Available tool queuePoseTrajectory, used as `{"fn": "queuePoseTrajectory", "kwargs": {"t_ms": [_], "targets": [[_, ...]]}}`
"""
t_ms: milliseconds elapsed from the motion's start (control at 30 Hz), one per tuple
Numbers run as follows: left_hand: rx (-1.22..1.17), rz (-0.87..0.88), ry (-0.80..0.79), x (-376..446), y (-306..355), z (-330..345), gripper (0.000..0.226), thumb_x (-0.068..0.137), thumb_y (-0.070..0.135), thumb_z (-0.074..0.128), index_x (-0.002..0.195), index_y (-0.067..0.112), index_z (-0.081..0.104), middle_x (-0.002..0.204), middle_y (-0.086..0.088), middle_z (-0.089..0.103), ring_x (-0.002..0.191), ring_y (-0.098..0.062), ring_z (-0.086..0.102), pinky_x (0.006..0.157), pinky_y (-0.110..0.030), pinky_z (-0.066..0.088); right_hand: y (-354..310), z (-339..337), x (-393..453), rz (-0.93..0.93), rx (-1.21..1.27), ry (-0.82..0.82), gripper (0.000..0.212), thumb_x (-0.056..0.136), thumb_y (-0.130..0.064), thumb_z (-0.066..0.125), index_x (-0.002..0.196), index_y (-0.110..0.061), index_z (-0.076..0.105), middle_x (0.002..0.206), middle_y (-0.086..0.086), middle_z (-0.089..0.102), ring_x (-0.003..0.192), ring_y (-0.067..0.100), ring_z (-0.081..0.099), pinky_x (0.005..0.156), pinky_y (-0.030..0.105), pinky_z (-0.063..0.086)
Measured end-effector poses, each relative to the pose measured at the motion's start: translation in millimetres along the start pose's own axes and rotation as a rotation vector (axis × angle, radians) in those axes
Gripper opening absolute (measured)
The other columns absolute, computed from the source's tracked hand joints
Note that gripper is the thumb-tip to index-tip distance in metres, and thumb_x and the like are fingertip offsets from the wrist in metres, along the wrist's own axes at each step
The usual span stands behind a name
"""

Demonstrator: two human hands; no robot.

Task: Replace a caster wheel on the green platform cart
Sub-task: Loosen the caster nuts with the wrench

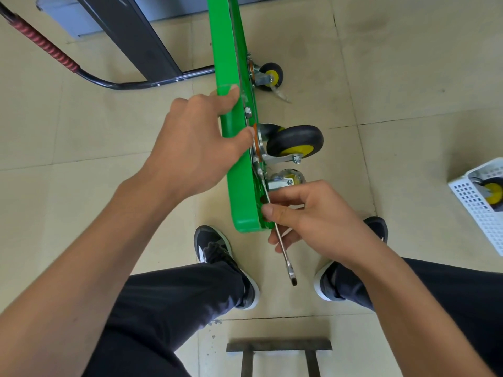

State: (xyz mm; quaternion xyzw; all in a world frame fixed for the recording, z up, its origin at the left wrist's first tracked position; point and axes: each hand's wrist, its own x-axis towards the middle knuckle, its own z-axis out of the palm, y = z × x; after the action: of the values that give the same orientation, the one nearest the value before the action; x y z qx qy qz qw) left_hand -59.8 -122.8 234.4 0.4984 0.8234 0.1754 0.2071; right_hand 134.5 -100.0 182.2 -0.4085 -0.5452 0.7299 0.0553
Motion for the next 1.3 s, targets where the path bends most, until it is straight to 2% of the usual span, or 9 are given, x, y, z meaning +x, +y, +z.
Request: {"fn": "queuePoseTrajectory", "kwargs": {"t_ms": [300,367,500,633,900,967,1067,1200,1300], "targets": [[0.009,-0.015,0.003,-1,2,0,0.076,0.08,0.052,0.055,0.15,0.023,0.043,0.144,-0.002,0.056,0.131,-0.031,0.053,0.109,-0.046,0.045,-10,8,9,0.018,0.069,0.02,0.011,0.096,-0.007,0.064,0.098,-0.002,0.074,0.084,0.019,0.075,0.059,0.029,0.07,0.053,0.038,0.061],[0.015,-0.013,0.001,-1,3,0,0.076,0.081,0.052,0.054,0.15,0.023,0.043,0.145,-0.002,0.055,0.131,-0.032,0.053,0.109,-0.046,0.044,-4,9,11,-0.003,-0.01,0.057,0.008,0.095,-0.009,0.066,0.097,-0.005,0.073,0.086,0.018,0.073,0.06,0.031,0.07,0.052,0.04,0.06],[0.018,-0.01,-0.002,-1,4,-1,0.074,0.083,0.05,0.057,0.15,0.022,0.043,0.146,-0.002,0.053,0.132,-0.031,0.052,0.111,-0.046,0.043,14,6,23,-0.092,-0.238,0.163,0.01,0.09,-0.009,0.073,0.095,-0.017,0.07,0.088,-0.002,0.068,0.069,0.021,0.069,0.056,0.028,0.054],[0.031,0.002,0.011,0,3,0,0.065,0.091,0.041,0.063,0.15,0.021,0.043,0.147,-0.003,0.052,0.134,-0.029,0.051,0.113,-0.044,0.041,32,-1,38,-0.269,-0.527,0.252,0.014,0.088,-0.013,0.072,0.101,-0.018,0.07,0.093,-0.006,0.068,0.083,0.018,0.062,0.075,0.042,0.054],[0.023,0.021,0.012,1,2,0,0.065,0.092,0.039,0.064,0.15,0.02,0.043,0.147,-0.004,0.052,0.133,-0.029,0.051,0.112,-0.044,0.042,39,-5,37,-0.411,-0.682,0.321,0.018,0.091,-0.013,0.069,0.108,-0.016,0.07,0.099,-0.002,0.068,0.086,0.02,0.061,0.076,0.044,0.052],[0.023,0.02,0.011,1,1,0,0.065,0.092,0.04,0.064,0.15,0.021,0.043,0.146,-0.004,0.053,0.134,-0.029,0.05,0.113,-0.044,0.041,39,-8,28,-0.343,-0.604,0.323,0.019,0.091,-0.015,0.07,0.109,-0.019,0.072,0.097,-0.006,0.07,0.083,0.016,0.063,0.076,0.041,0.054],[0.025,0.017,-0.002,2,-1,0,0.067,0.09,0.044,0.063,0.151,0.022,0.042,0.146,-0.004,0.054,0.132,-0.029,0.051,0.112,-0.045,0.042,30,-11,11,-0.157,-0.236,0.262,0.017,0.092,-0.012,0.071,0.105,-0.022,0.074,0.085,-0.012,0.072,0.072,0.012,0.07,0.063,0.028,0.057],[0.019,0.017,-0.005,2,-2,0,0.071,0.087,0.048,0.059,0.151,0.022,0.042,0.145,-0.005,0.055,0.13,-0.03,0.053,0.11,-0.046,0.044,16,-7,3,-0.07,-0.134,0.132,0.011,0.092,-0.011,0.07,0.099,-0.017,0.076,0.083,0.001,0.072,0.065,0.024,0.073,0.059,0.04,0.062],[0.03,0.016,-0.002,2,-2,1,0.072,0.086,0.049,0.058,0.15,0.023,0.042,0.144,-0.005,0.056,0.13,-0.031,0.054,0.109,-0.047,0.044,9,-2,5,-0.039,-0.085,0.099,0.009,0.094,-0.011,0.069,0.1,-0.014,0.075,0.085,0.003,0.071,0.066,0.025,0.073,0.059,0.039,0.061]]}}
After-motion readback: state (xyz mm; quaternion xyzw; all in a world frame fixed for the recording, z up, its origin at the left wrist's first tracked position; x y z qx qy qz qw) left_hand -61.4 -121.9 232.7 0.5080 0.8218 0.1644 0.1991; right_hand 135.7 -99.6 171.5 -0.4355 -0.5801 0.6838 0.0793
